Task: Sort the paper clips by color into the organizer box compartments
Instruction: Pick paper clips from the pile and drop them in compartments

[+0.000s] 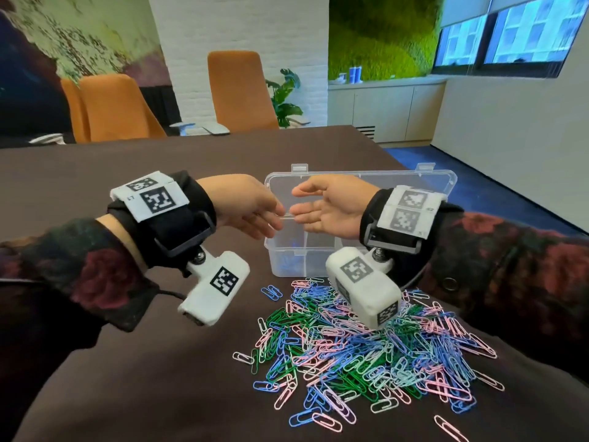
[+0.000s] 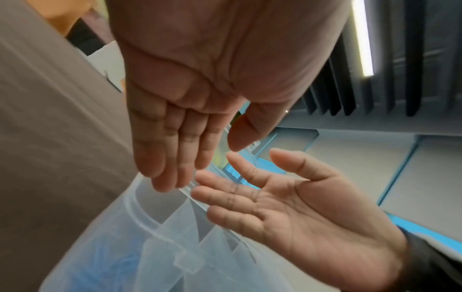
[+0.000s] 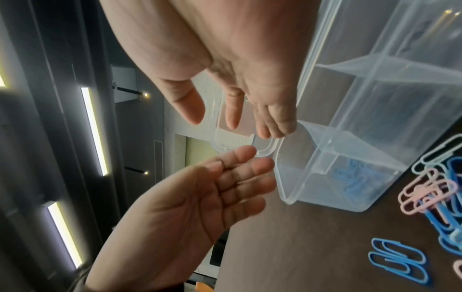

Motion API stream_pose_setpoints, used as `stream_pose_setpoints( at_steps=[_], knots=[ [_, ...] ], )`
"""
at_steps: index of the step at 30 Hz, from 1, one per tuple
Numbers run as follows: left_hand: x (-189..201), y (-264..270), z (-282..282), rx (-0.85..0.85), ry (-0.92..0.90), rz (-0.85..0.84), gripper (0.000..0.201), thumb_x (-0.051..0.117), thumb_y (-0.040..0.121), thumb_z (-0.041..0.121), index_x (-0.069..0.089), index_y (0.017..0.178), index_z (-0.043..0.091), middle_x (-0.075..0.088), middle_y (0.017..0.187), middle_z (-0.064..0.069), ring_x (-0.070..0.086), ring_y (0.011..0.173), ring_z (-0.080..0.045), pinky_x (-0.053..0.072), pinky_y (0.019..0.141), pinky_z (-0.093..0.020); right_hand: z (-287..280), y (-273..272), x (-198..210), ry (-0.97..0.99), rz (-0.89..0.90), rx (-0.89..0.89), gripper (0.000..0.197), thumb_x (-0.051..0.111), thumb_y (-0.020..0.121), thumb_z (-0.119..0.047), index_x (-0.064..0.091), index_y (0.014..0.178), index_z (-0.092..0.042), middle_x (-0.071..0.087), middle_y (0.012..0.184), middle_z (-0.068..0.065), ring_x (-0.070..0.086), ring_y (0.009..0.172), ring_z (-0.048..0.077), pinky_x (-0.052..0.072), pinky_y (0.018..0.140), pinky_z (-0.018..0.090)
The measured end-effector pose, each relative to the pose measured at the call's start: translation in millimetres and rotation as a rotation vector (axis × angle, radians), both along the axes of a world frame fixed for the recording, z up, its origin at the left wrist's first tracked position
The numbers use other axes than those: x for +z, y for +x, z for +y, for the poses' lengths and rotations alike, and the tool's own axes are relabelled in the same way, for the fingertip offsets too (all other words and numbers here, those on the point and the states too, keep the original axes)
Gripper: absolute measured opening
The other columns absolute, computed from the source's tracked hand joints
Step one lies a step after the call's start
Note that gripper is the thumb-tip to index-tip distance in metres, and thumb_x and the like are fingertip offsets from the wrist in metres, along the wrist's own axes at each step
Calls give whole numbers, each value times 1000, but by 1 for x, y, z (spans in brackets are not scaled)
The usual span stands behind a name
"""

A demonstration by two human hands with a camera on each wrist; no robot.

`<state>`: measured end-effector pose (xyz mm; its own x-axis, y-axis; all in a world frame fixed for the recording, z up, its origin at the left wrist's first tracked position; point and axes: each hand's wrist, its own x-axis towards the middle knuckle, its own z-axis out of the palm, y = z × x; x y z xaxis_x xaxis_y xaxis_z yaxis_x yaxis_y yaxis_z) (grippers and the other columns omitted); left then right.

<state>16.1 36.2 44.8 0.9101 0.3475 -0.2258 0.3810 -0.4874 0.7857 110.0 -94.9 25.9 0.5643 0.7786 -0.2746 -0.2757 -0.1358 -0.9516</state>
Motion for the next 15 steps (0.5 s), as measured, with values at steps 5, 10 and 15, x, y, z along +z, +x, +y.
stream_pose_setpoints(
  at_steps=[5, 10, 15],
  knots=[
    [-8, -22, 2, -339, 301, 118, 13, 52, 93, 5, 63, 90, 9, 68, 79, -2, 60, 57, -8, 48, 53, -18, -26, -4, -1, 10, -231, 67, 13, 44, 94, -7, 55, 88, -12, 60, 82, 10, 61, 74, 22, 52, 75, 30],
    [-39, -28, 1, -615, 849, 275, 27, 58, 88, 13, 62, 114, 20, 68, 93, 5, 51, 63, 0, 39, 66, -12, -52, -12, -8, -243, -593, 323, 19, 46, 93, 3, 56, 87, -13, 61, 76, 7, 57, 62, 16, 49, 58, 24],
    [-67, -21, -8, -668, 1021, 293, 42, 62, 87, 21, 50, 128, 23, 58, 120, 2, 54, 108, -19, 42, 92, -30, -67, -16, -17, -469, -853, 485, 13, 55, 92, -6, 55, 88, -19, 60, 82, 3, 57, 64, 11, 49, 59, 22]
  ],
)
